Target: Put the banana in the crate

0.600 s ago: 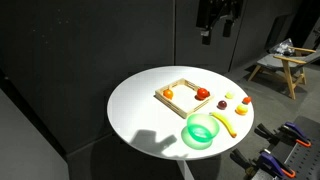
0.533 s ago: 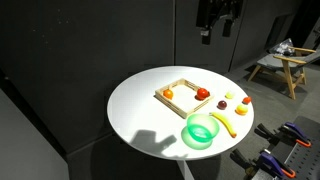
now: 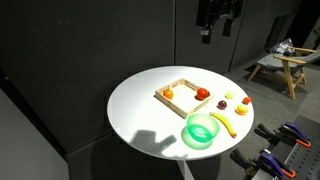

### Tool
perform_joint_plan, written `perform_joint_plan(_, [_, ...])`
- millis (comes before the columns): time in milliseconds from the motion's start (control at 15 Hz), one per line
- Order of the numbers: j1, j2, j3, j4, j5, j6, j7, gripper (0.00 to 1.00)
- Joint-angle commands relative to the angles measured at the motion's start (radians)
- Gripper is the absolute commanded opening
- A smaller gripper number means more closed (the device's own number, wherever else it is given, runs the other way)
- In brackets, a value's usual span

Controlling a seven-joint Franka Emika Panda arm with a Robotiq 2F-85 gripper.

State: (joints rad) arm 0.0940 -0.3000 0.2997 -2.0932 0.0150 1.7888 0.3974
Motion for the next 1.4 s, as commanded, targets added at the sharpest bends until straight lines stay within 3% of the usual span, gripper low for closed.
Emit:
perform_joint_plan(0, [0.020, 0.003, -0.017, 0.002, -0.006, -0.002, 0.005, 1.00])
perform_joint_plan(733, [0.020, 0.003, -0.023, 0.003, -0.004, -0.002, 0.002, 1.00])
perform_joint_plan(1333, [0.008, -0.018, -0.093, -0.002, 0.024, -0.021, -0.044, 1.00])
